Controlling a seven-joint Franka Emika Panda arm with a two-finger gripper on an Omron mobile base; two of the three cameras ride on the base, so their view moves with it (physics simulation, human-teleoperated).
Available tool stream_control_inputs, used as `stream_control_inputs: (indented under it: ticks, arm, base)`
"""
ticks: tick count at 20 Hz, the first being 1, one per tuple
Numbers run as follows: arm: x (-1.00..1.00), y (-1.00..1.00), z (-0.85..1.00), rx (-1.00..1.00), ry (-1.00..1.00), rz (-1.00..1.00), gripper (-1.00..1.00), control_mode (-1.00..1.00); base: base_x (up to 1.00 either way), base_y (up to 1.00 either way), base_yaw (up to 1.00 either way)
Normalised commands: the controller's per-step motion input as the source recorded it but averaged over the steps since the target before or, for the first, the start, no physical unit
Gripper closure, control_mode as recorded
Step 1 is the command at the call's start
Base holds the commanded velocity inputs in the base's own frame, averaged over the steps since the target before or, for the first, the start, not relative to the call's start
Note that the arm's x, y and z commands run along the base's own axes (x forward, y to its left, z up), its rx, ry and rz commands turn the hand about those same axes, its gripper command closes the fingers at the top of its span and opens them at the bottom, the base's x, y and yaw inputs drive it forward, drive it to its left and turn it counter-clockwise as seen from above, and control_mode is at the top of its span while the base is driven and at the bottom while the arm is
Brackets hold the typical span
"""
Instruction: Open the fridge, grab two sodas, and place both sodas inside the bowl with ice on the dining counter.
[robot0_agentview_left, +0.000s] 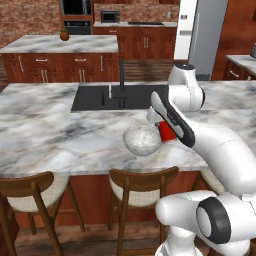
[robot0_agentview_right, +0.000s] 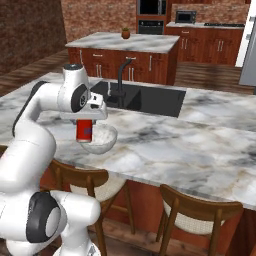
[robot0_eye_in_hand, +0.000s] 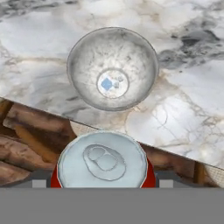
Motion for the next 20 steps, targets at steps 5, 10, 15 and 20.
stream_control_inputs:
  ticks: [5, 10, 15, 20]
  arm:
    - [0.78, 0.17, -0.30, -0.10, 0.14, 0.00, 1.00, -1.00]
    - [0.69, 0.01, -0.42, -0.07, 0.11, 0.05, 1.00, -1.00]
    - [0.62, 0.00, -0.43, -0.01, 0.06, 0.06, 1.00, -1.00]
    - [0.48, 0.00, -0.35, 0.00, 0.00, 0.06, 1.00, -1.00]
  base:
    - [0.00, 0.00, 0.00]
    - [0.00, 0.00, 0.00]
    - [0.00, 0.00, 0.00]
    - [0.00, 0.00, 0.00]
